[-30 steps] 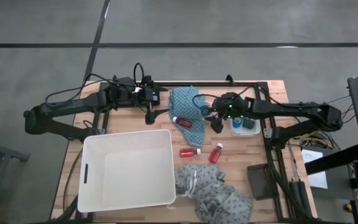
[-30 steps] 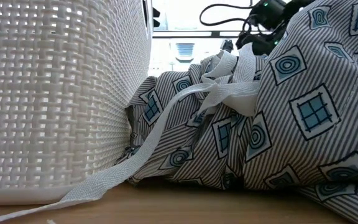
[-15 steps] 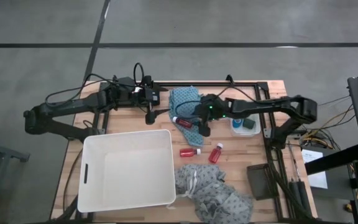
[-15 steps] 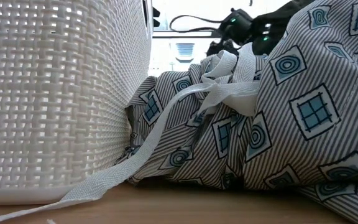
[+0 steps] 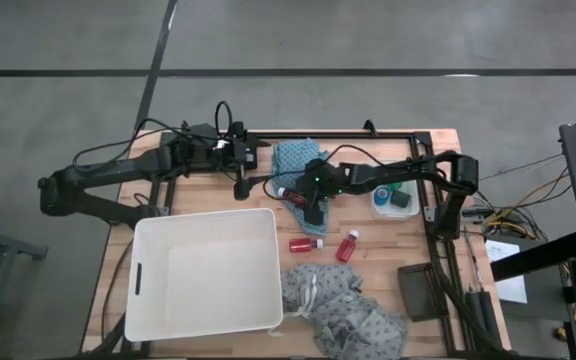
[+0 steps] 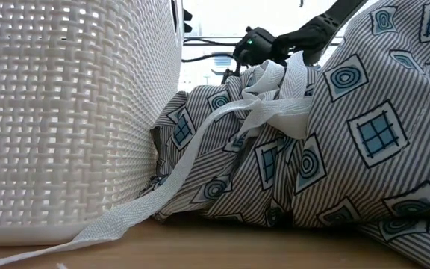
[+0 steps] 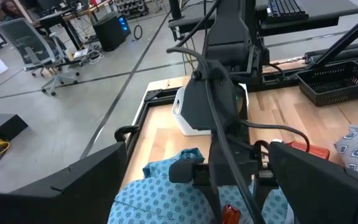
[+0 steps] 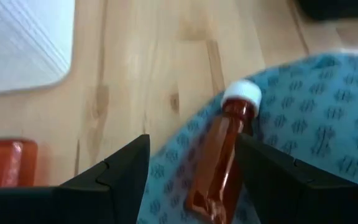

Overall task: Pick & Place Medicine items
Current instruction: Put the top red medicine bottle into the black bin

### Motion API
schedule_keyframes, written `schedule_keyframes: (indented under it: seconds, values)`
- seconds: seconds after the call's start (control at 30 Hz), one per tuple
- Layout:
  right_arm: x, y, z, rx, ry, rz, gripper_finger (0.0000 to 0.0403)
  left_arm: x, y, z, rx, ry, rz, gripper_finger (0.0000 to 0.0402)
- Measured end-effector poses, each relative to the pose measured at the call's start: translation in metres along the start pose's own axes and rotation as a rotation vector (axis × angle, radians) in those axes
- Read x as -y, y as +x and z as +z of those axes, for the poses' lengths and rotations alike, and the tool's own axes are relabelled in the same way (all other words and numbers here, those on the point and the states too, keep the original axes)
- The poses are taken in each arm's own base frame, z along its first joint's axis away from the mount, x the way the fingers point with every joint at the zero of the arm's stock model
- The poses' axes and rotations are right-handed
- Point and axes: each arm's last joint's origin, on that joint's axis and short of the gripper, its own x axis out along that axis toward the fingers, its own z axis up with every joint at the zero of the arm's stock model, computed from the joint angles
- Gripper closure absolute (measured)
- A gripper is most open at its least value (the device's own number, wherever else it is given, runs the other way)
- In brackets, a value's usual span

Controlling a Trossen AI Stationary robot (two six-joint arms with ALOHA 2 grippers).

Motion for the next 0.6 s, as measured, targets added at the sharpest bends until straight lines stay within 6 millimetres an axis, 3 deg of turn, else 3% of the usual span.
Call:
schedule_keyframes:
  seconds: [0.6]
  values:
    - [0.004,0.005,-0.022,-0.074,0.037,-0.060,0.0177,0.001,0.000,-0.003,-0.028,-0.002,-0.009,0.0007]
